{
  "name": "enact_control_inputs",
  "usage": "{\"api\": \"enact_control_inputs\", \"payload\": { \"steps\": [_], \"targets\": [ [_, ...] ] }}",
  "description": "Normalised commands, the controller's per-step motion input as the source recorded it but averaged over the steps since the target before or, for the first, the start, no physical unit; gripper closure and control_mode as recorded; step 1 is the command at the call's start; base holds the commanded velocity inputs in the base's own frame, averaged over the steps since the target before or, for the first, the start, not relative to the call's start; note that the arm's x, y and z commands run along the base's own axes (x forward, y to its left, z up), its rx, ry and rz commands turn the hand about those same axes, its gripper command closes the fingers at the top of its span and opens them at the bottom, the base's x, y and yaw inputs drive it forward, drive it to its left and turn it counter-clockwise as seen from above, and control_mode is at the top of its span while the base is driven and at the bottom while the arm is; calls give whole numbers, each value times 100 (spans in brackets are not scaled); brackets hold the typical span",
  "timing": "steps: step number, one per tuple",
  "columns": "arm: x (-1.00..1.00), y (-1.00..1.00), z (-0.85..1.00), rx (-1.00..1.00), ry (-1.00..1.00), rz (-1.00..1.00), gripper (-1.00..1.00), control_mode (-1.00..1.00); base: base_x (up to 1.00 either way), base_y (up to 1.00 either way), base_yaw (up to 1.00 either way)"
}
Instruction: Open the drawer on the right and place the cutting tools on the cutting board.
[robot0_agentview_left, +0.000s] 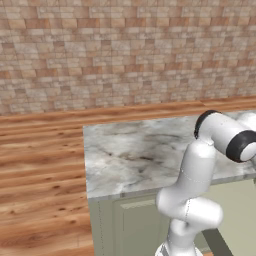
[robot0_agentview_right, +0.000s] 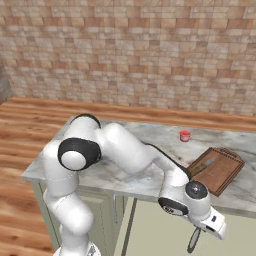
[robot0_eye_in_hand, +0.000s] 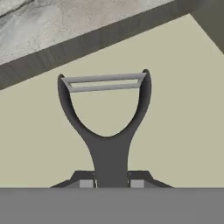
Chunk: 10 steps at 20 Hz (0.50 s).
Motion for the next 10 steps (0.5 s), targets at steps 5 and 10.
{"api": "enact_control_inputs", "payload": {
  "steps": [5, 10],
  "targets": [
    [81, 0, 97, 1, 2, -9, 100, -100, 0, 0, 0],
    [39, -6, 35, 3, 4, -3, 100, -100, 0, 0, 0]
  ]
}}
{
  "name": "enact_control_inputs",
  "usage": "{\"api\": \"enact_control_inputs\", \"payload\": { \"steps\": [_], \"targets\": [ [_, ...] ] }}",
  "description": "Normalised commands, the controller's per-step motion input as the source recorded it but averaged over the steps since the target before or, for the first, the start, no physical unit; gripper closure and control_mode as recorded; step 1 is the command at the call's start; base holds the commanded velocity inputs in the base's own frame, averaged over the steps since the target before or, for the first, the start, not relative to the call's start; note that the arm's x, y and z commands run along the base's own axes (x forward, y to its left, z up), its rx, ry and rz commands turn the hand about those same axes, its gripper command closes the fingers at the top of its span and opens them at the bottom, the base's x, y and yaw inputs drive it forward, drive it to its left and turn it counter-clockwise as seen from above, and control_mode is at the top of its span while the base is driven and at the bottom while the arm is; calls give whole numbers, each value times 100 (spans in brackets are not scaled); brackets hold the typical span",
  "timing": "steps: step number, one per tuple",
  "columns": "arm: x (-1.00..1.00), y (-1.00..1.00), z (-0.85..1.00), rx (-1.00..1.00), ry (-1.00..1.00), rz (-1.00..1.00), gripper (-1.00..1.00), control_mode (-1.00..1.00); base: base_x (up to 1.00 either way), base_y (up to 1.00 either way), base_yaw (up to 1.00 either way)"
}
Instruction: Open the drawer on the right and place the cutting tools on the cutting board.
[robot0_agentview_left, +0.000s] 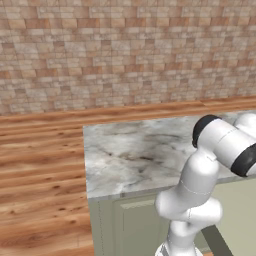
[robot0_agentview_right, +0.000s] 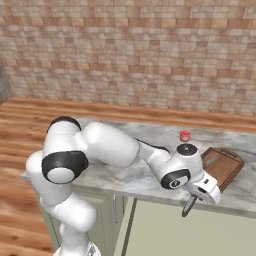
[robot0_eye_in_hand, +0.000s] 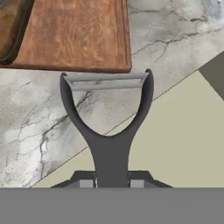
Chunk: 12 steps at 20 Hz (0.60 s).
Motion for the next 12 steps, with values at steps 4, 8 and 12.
{"api": "enact_control_inputs", "payload": {
  "steps": [4, 8, 12],
  "targets": [
    [13, -8, 5, 5, -3, -3, 100, -100, 0, 0, 0],
    [46, -25, 18, 14, -11, -8, 100, -100, 0, 0, 0],
    [68, -21, 21, 15, -7, -7, 100, -100, 0, 0, 0]
  ]
}}
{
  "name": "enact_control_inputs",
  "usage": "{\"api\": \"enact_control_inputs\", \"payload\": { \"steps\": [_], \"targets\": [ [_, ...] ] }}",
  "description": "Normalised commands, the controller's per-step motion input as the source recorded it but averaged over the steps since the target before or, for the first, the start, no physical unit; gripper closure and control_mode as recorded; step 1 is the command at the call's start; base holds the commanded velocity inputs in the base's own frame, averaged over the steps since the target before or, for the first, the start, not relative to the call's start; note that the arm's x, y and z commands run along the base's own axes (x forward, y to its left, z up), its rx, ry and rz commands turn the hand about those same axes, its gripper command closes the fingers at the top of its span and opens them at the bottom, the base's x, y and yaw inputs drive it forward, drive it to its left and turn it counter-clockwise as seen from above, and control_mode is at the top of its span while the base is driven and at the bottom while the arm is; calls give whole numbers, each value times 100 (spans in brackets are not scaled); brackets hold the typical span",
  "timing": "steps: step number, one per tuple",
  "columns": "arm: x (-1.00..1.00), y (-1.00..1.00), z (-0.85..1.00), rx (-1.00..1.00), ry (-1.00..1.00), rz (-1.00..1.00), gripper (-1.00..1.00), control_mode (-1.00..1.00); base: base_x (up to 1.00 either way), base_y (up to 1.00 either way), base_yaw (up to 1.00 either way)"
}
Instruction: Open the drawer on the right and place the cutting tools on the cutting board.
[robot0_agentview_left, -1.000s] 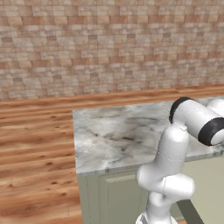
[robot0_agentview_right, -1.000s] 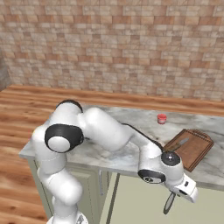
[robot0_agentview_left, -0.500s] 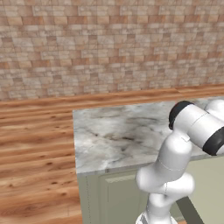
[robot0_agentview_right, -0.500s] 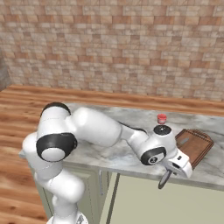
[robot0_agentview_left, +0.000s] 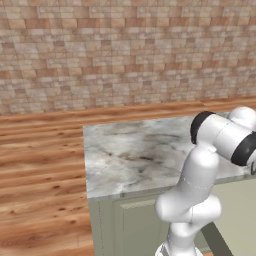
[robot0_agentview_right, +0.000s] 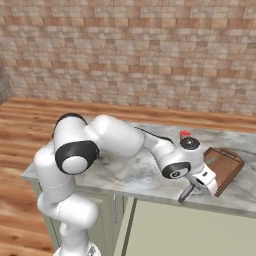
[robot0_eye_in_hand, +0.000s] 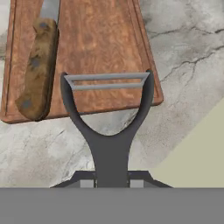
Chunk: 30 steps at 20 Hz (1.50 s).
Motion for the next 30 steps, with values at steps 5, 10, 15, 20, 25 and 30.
{"api": "enact_control_inputs", "payload": {
  "steps": [5, 10, 15, 20, 25, 30],
  "targets": [
    [35, -4, 9, 5, 1, -4, 100, -100, 0, 0, 0],
    [8, -10, 0, 1, 0, 0, 100, -100, 0, 0, 0],
    [34, -29, 1, 3, 0, 0, 100, -100, 0, 0, 0],
    [48, -16, 0, 1, 0, 0, 100, -100, 0, 0, 0],
    [41, -36, 0, 4, 0, 0, 100, -100, 0, 0, 0],
    [36, -65, 0, 5, 0, 0, 100, -100, 0, 0, 0]
  ]
}}
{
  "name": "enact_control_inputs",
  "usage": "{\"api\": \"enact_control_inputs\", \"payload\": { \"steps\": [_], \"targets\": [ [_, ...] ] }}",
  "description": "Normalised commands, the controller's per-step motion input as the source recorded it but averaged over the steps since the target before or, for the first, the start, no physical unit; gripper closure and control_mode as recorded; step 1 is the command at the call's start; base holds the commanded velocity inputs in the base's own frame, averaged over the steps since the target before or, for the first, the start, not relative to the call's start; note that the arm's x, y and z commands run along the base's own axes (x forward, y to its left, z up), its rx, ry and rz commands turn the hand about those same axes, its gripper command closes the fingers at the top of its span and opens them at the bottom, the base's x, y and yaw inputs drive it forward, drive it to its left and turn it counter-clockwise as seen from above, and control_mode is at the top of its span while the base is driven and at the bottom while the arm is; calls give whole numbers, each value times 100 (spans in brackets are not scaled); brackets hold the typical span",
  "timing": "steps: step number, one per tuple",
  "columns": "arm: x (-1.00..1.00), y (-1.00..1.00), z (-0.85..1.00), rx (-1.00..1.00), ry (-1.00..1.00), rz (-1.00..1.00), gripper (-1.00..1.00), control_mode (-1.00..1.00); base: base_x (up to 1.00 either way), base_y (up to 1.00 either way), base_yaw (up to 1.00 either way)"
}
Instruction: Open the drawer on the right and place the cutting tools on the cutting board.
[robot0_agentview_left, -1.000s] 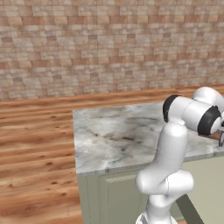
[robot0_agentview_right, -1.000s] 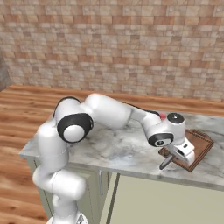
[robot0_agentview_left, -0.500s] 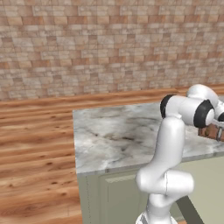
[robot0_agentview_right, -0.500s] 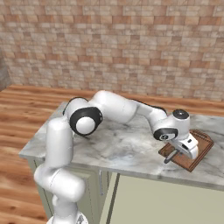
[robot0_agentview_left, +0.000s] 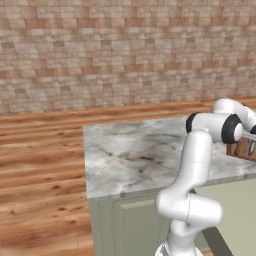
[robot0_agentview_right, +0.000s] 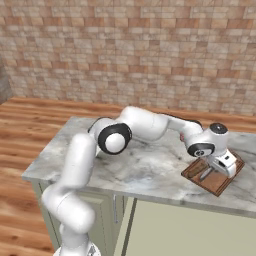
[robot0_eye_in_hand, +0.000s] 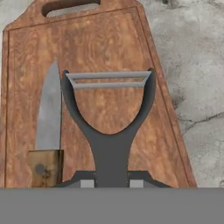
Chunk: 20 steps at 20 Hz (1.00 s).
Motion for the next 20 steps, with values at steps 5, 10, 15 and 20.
{"api": "enact_control_inputs", "payload": {
  "steps": [5, 10, 15, 20],
  "targets": [
    [39, -49, -6, 3, 0, 0, 100, -100, 0, 0, 0],
    [23, -12, -42, -1, 0, 0, 100, -100, 0, 0, 0],
    [25, 0, -42, -6, 1, 0, -100, -100, 0, 0, 0],
    [8, 0, 1, 0, 0, 0, -100, -100, 0, 0, 0]
  ]
}}
